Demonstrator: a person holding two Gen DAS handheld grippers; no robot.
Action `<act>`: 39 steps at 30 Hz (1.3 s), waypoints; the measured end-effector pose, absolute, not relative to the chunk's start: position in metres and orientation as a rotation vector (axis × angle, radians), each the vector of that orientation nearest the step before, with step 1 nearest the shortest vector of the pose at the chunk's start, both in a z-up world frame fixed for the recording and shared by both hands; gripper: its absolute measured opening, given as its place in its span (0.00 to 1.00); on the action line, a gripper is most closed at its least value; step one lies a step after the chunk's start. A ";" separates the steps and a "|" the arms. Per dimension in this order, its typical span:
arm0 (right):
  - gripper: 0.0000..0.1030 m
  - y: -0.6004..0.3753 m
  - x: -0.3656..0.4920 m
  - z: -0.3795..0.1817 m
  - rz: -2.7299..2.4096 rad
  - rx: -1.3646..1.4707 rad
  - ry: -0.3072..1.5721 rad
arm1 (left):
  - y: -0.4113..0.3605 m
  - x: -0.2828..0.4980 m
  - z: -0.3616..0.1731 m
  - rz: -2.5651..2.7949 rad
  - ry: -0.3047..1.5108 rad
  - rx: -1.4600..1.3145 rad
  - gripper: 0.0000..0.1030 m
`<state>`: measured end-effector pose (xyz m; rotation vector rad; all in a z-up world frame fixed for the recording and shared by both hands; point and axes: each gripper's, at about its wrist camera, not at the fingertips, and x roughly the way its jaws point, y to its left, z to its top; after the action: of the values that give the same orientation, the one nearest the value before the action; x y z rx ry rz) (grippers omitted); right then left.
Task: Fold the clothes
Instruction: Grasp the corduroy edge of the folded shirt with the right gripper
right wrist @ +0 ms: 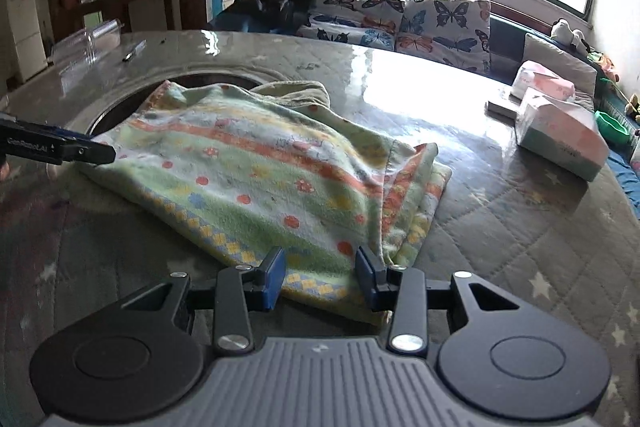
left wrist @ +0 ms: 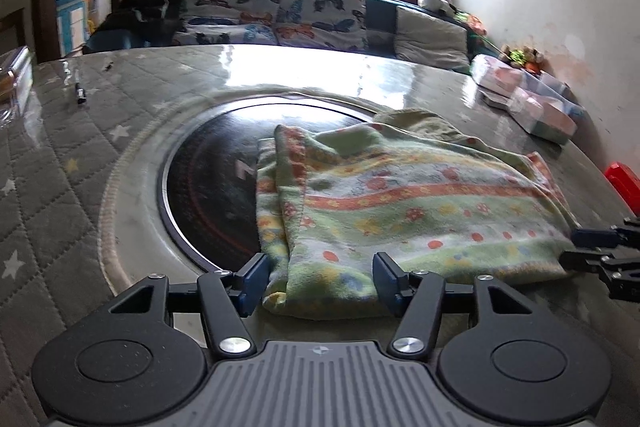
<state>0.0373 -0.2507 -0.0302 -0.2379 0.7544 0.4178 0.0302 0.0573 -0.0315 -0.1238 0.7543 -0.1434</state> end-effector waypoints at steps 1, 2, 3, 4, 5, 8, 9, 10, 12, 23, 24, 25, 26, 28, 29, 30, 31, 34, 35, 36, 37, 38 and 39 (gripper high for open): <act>0.38 -0.253 0.035 -0.030 0.416 -0.241 0.760 | 0.056 0.028 -0.031 -0.155 0.756 -0.119 0.58; 0.38 -0.255 0.034 -0.029 0.413 -0.245 0.766 | 0.053 0.026 -0.031 -0.164 0.757 -0.116 0.58; 0.38 -0.257 0.032 -0.028 0.412 -0.240 0.773 | 0.051 0.025 -0.030 -0.173 0.758 -0.113 0.58; 0.38 -0.259 0.032 -0.027 0.411 -0.234 0.780 | 0.051 0.023 -0.028 -0.176 0.752 -0.113 0.58; 0.38 -0.262 0.031 -0.024 0.415 -0.212 0.788 | 0.052 0.021 -0.026 -0.180 0.747 -0.113 0.58; 0.38 -0.262 0.035 -0.013 0.433 -0.168 0.773 | 0.053 0.020 -0.015 -0.171 0.711 -0.107 0.60; 0.38 -0.261 0.038 -0.008 0.443 -0.161 0.756 | 0.053 0.020 -0.010 -0.172 0.697 -0.105 0.60; 0.38 -0.258 0.041 -0.004 0.449 -0.162 0.739 | 0.051 0.020 -0.004 -0.178 0.677 -0.103 0.60; 0.37 -0.252 0.052 0.000 0.453 -0.156 0.720 | 0.042 0.022 0.002 -0.221 0.651 -0.103 0.58; 0.13 -0.208 0.140 -0.004 0.470 -0.046 0.740 | -0.021 0.043 -0.023 -0.496 0.679 -0.053 0.38; 0.11 -0.205 0.147 -0.009 0.468 -0.046 0.750 | -0.023 0.043 -0.026 -0.506 0.692 -0.049 0.37; 0.10 -0.202 0.153 -0.013 0.463 -0.050 0.760 | -0.025 0.044 -0.030 -0.514 0.704 -0.044 0.37; 0.10 -0.198 0.162 -0.018 0.454 -0.056 0.778 | -0.027 0.044 -0.033 -0.519 0.706 -0.032 0.36; 0.04 -0.193 0.171 -0.027 0.439 -0.075 0.787 | -0.028 0.044 -0.035 -0.527 0.707 -0.017 0.36; 0.04 -0.191 0.174 -0.032 0.431 -0.084 0.791 | -0.027 0.044 -0.036 -0.532 0.706 -0.014 0.36; 0.04 -0.191 0.176 -0.033 0.433 -0.088 0.784 | -0.026 0.045 -0.036 -0.534 0.708 -0.021 0.36; 0.03 -0.191 0.177 -0.034 0.431 -0.075 0.784 | -0.024 0.045 -0.036 -0.535 0.708 -0.031 0.36; 0.04 -0.192 0.177 -0.031 0.420 -0.047 0.782 | -0.023 0.045 -0.038 -0.535 0.703 -0.041 0.37; 0.06 -0.191 0.174 -0.029 0.429 -0.052 0.773 | -0.024 0.044 -0.038 -0.535 0.700 -0.037 0.37; 0.07 -0.190 0.171 -0.026 0.439 -0.058 0.763 | -0.025 0.044 -0.037 -0.534 0.700 -0.041 0.37; 0.09 -0.188 0.169 -0.022 0.457 -0.064 0.755 | -0.025 0.043 -0.037 -0.533 0.701 -0.046 0.37; 0.09 -0.184 0.168 -0.019 0.476 -0.067 0.754 | -0.025 0.042 -0.037 -0.532 0.701 -0.050 0.38; 0.09 -0.182 0.167 -0.018 0.492 -0.068 0.755 | -0.025 0.041 -0.036 -0.530 0.701 -0.055 0.40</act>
<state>0.1672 -0.1818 -0.0182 -0.0679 0.7547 0.4917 0.0414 -0.0252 -0.0361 -0.0548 0.7015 -0.5303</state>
